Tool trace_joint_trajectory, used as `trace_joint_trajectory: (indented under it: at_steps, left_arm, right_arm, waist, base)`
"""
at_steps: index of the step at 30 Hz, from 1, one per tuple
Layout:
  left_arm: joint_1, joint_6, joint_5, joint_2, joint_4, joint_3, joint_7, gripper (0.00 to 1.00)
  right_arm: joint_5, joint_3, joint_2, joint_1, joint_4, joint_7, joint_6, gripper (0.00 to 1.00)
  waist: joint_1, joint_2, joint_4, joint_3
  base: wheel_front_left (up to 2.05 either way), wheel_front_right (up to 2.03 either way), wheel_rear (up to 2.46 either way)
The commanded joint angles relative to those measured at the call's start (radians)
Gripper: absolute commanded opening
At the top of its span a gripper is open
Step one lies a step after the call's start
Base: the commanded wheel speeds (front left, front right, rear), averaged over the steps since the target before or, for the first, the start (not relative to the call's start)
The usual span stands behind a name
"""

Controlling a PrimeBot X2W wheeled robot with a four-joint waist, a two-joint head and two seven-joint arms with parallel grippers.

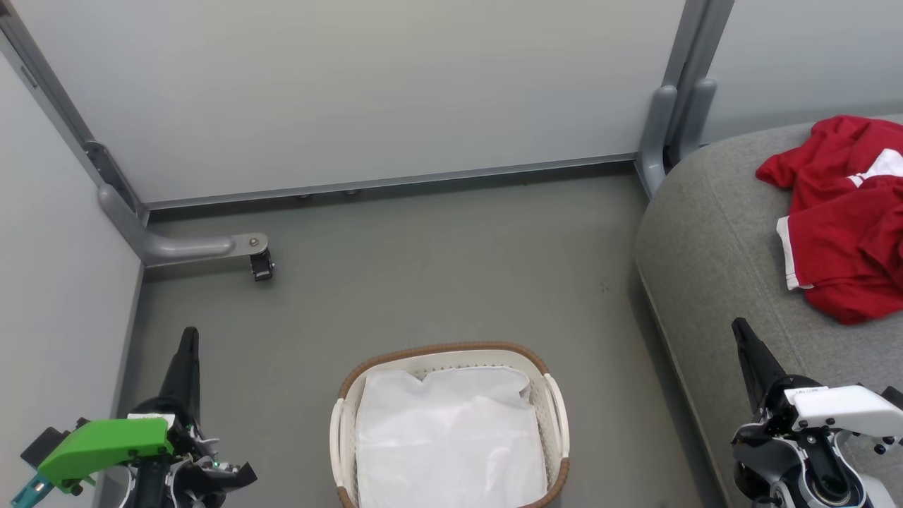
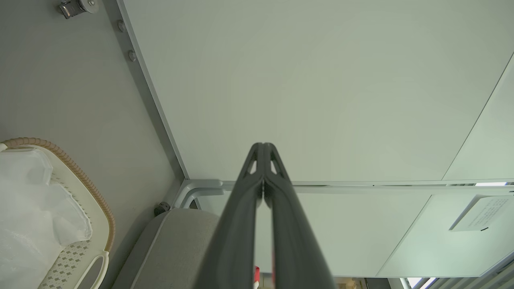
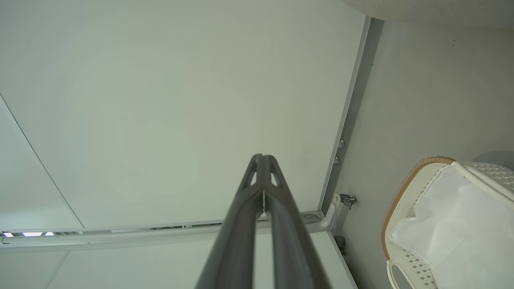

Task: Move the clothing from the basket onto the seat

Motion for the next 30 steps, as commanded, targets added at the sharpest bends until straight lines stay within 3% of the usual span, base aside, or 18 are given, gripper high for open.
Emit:
trace_joint_trajectory:
  at_steps: [1,30]
  left_arm:
    - [-0.010,-0.005,0.003,0.001,0.000,0.005,0.001,0.00]
    - [-0.011,-0.005,0.009,-0.002,0.000,0.010,0.007,0.00]
  right_arm:
    - [0.004,-0.002,-0.006,-0.007,-0.004,0.003,0.000,0.00]
    - [0.004,-0.001,-0.006,-0.007,-0.004,0.003,0.000,0.00]
  waist:
    - [0.0000,0.0000,0.000,0.000]
    - [0.0000,0.0000,0.000,0.000]
  base:
    - [0.00,0.00,0.00]
    - [0.00,0.00,0.00]
